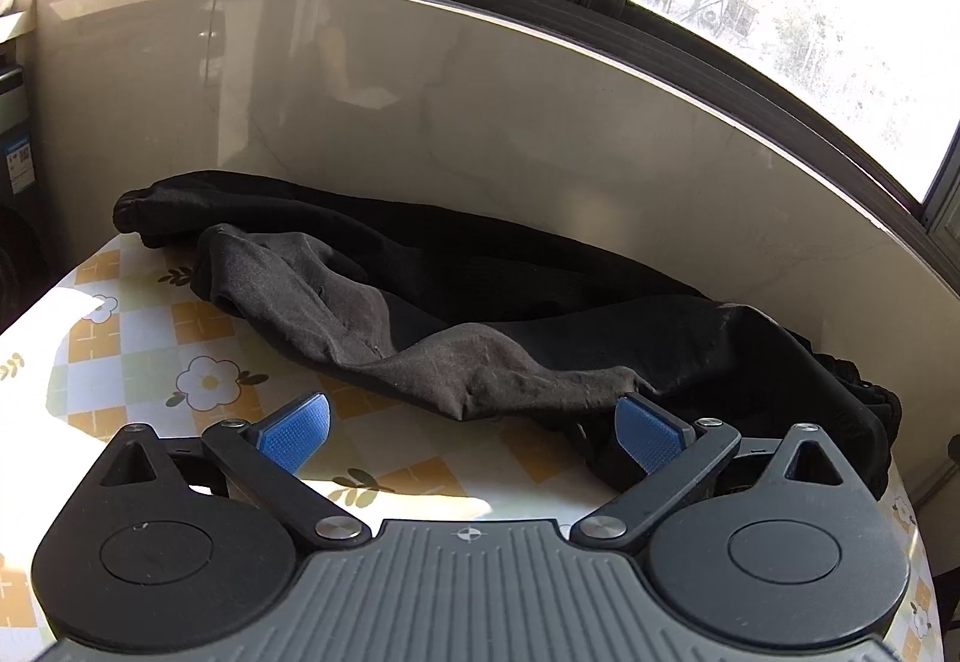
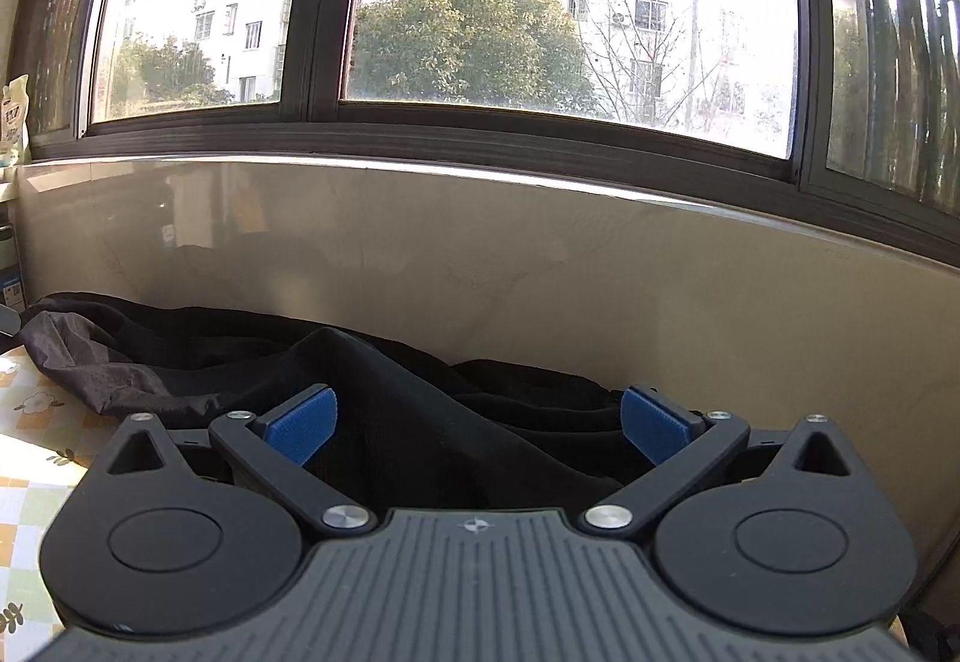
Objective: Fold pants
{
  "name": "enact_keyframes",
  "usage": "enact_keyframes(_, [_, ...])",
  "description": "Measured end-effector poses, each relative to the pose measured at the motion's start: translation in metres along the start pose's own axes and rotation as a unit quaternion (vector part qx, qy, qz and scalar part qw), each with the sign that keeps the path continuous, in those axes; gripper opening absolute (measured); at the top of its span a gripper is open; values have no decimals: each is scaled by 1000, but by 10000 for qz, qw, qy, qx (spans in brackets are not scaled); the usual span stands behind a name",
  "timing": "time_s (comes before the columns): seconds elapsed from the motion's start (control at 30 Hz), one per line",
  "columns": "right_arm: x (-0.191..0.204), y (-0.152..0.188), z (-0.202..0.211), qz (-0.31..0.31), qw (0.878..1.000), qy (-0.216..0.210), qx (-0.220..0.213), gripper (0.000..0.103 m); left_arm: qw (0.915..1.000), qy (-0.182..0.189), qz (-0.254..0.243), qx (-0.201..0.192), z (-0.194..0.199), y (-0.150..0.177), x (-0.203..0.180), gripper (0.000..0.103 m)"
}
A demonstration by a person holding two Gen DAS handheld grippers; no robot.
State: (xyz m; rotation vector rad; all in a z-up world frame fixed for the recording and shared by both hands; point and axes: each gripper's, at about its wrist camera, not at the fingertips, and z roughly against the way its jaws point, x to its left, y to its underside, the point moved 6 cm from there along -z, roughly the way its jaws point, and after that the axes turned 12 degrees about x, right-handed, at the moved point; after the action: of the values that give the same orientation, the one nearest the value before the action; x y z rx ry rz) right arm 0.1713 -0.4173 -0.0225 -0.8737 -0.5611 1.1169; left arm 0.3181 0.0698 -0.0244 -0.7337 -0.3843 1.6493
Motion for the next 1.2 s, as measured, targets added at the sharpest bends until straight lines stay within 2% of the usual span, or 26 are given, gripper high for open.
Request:
enact_keyframes(0.23, [9,-2,-59,86,9991,-313,275,92,9987,-91,507,32,-39,-25,23,98])
enact_keyframes(0.27, [11,-1,-66,138,9989,-330,292,92,9984,-30,563,43,-45,-24,25,98])
enact_keyframes(0.33, [18,2,-80,411,9985,-234,283,92,9964,319,753,233,-69,-20,30,97])
enact_keyframes(0.43, [25,4,-101,594,9972,-154,425,91,9908,537,1141,483,-100,-16,39,95])
enact_keyframes(0.57, [17,5,-113,374,9976,-196,555,78,9820,717,1679,486,-126,-16,48,95])
enact_keyframes(0.6, [15,5,-115,348,9974,-213,597,69,9791,747,1826,489,-132,-16,51,95])
enact_keyframes(0.63, [14,7,-117,353,9964,-261,720,60,9773,766,1920,456,-136,-18,53,91])
enact_keyframes(0.67, [13,8,-118,358,9953,-336,841,36,9770,766,1948,395,-138,-19,53,87])
enact_keyframes(0.7, [12,12,-116,331,9938,-416,975,12,9778,761,1924,328,-140,-22,54,74])
enact_keyframes(0.73, [11,16,-110,282,9933,-484,1007,9,9789,741,1878,308,-141,-25,54,53])
enact_keyframes(0.77, [10,17,-104,257,9933,-575,970,8,9802,665,1833,346,-142,-26,55,41])
enact_keyframes(0.8, [10,20,-97,260,9930,-653,947,6,9812,603,1792,397,-142,-25,56,19])
enact_keyframes(0.9, [9,32,-71,293,9918,-836,923,5,9838,641,1641,333,-132,-21,61,10])
enact_keyframes(1.03, [8,58,-39,280,9894,-1006,1011,4,9932,428,1083,61,-100,-6,59,9])
enact_keyframes(1.2, [7,94,0,269,9858,-1193,1153,4,9968,323,734,-62,-60,27,66,9])
